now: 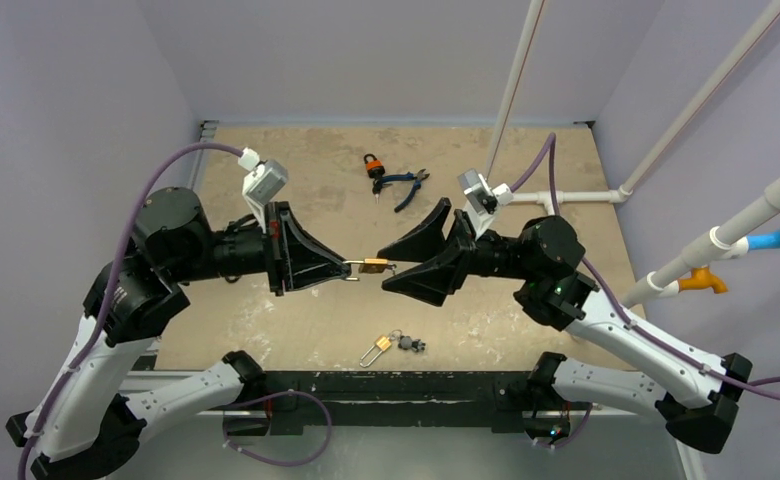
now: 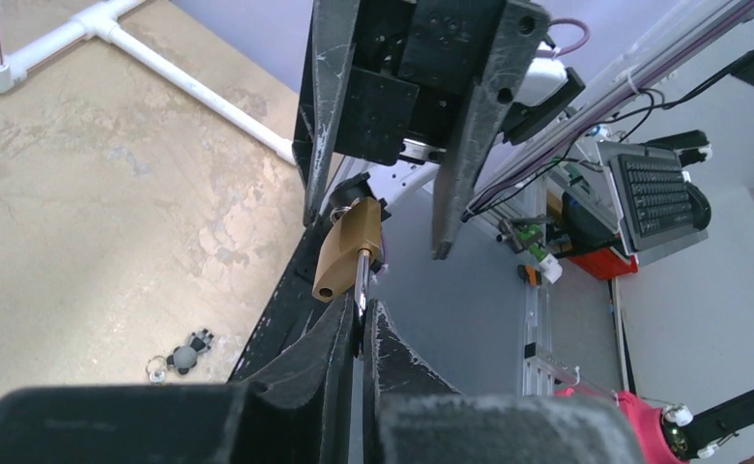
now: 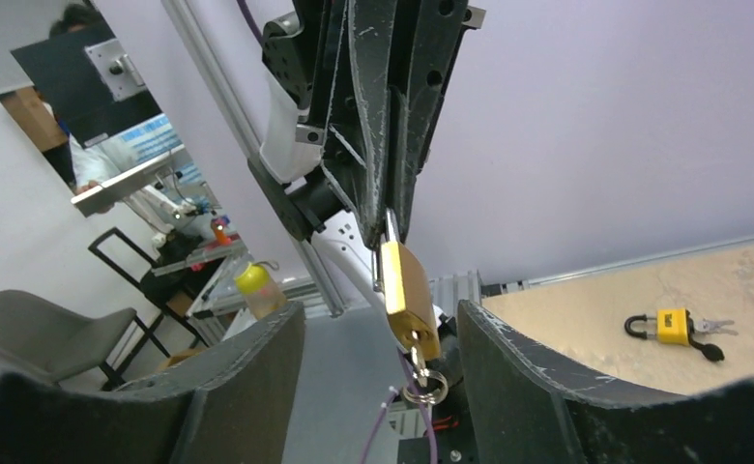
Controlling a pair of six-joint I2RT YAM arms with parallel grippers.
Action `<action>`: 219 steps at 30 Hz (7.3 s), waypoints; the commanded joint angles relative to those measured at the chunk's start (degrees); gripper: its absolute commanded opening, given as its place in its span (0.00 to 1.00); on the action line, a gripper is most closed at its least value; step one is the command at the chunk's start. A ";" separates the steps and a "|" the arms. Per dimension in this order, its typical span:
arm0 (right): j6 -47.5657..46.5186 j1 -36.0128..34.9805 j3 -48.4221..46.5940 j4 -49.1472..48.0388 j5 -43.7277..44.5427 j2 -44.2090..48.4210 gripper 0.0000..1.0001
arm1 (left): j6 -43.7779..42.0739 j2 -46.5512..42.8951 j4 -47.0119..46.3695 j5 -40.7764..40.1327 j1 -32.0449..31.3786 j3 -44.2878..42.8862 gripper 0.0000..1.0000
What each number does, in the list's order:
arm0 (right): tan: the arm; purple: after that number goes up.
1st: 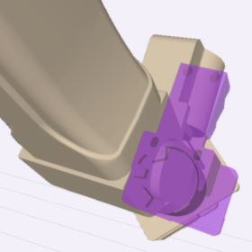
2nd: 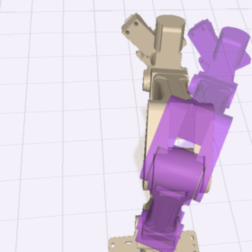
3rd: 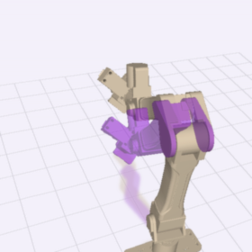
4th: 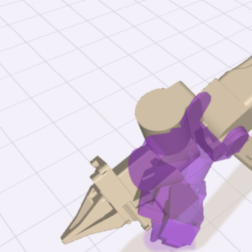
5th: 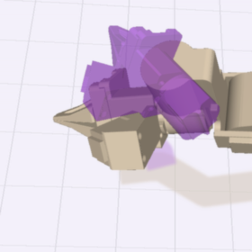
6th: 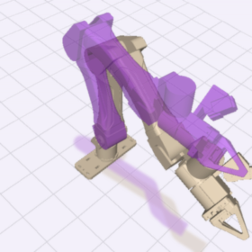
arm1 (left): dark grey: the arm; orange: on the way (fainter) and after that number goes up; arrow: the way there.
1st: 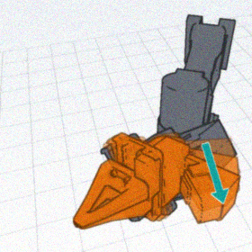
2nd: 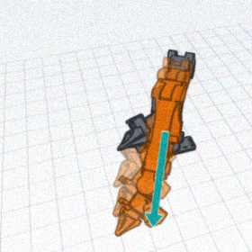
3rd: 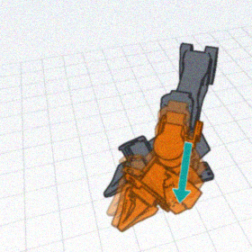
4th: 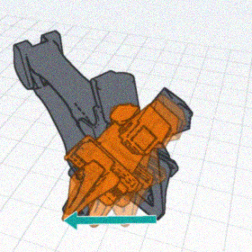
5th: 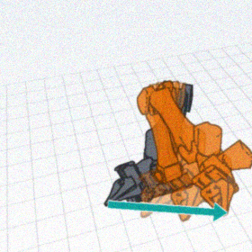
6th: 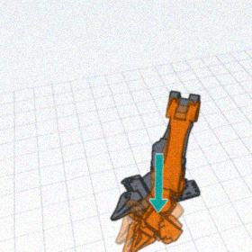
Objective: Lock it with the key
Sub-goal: Lock the lock.
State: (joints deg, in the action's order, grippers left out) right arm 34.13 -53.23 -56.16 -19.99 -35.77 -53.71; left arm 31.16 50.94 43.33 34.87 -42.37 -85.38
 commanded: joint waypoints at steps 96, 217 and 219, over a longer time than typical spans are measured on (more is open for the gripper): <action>-13.86 -9.17 -19.77 25.79 34.78 -17.10 0.00 | -1.65 11.95 -12.19 -14.77 -16.32 -6.63 0.00; 3.69 12.41 6.79 -8.30 -5.10 -4.79 0.55 | -3.40 2.93 -0.67 -1.44 7.52 2.18 0.00; 3.40 12.36 6.35 -7.72 -5.20 -5.29 0.47 | -3.30 3.04 -0.92 -1.12 7.65 2.09 0.00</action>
State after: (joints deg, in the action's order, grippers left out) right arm 38.28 -40.84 -46.41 -26.15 -39.68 -58.26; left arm 27.44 54.35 45.39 31.53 -35.35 -80.58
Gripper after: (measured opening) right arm 0.528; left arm 0.033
